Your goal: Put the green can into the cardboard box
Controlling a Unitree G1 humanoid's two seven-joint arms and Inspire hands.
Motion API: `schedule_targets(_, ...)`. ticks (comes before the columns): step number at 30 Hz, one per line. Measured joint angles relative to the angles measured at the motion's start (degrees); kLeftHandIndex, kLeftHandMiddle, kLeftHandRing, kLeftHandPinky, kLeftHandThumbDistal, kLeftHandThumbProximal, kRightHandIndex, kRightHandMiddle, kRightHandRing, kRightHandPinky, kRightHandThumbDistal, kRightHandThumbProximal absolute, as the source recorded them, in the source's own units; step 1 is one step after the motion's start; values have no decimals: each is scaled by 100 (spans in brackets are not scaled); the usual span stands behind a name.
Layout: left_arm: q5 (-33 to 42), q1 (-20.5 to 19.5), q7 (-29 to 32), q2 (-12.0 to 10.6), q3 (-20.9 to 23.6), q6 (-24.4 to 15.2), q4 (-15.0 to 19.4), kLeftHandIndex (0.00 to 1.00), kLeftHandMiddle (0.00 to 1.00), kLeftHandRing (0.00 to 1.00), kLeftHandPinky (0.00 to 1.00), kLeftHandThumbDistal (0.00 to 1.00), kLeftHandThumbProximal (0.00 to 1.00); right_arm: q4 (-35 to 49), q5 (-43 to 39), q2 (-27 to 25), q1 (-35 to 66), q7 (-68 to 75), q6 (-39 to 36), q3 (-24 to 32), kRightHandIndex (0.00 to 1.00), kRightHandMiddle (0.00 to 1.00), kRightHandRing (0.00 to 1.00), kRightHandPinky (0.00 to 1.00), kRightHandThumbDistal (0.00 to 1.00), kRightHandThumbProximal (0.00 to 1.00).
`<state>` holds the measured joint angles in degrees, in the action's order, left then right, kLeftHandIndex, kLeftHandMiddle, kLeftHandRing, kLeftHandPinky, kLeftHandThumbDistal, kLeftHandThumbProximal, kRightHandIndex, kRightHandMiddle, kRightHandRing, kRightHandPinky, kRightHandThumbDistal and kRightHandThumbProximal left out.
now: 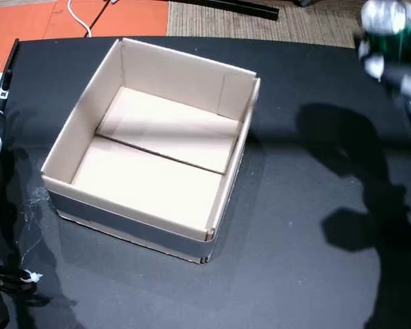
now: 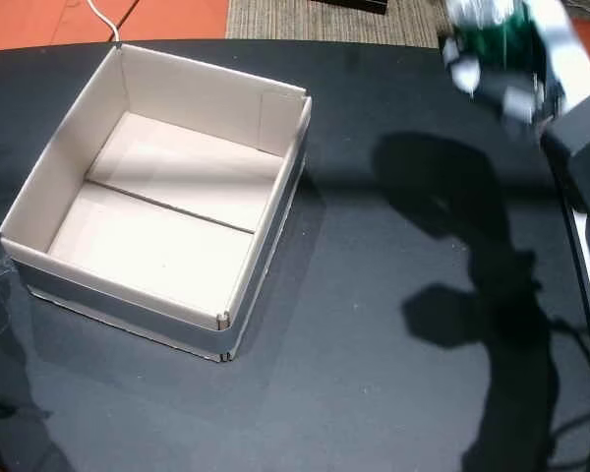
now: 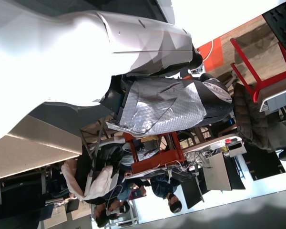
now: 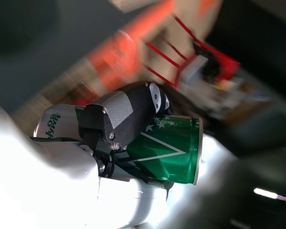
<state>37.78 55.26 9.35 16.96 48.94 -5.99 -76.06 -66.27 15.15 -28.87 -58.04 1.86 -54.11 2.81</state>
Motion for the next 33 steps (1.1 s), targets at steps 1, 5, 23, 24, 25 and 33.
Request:
schedule_targets(1, 0, 0, 9, -2, -4, 0, 0, 32, 38, 51, 76, 0, 90, 33, 17, -44, -144, 56, -107, -2, 3, 5, 15, 37, 0, 0)
schedule_targets(5, 0, -1, 17, -5, -13, 0, 0, 33, 39, 51, 77, 0, 90, 81, 308, -133, -566, 521, -456, -80, 0, 1, 12, 35, 0, 0)
schedule_targets(23, 15, -23, 178, -130, -28, -13, -4, 38, 38, 50, 74, 0, 71, -499, 898, 830, -2167, 728, 246, -769, 0, 2, 13, 37, 0, 0)
schedule_targets(24, 16, -27, 181, -133, -18, -13, -4, 38, 39, 51, 75, 0, 66, -577, 889, 992, -2211, 594, 373, -817, 0, 1, 13, 38, 1, 0)
schedule_targets(25, 17, -29, 184, -142, -6, -13, -4, 38, 39, 51, 76, 0, 63, -664, 889, 1189, -2270, 450, 511, -874, 0, 1, 13, 38, 1, 0)
schedule_targets(33, 16, -44, 184, -257, 16, -13, -4, 47, 50, 59, 80, 0, 73, -926, 1241, 2211, -2645, 16, 1473, -1562, 13, 1, 11, 37, 3, 0)
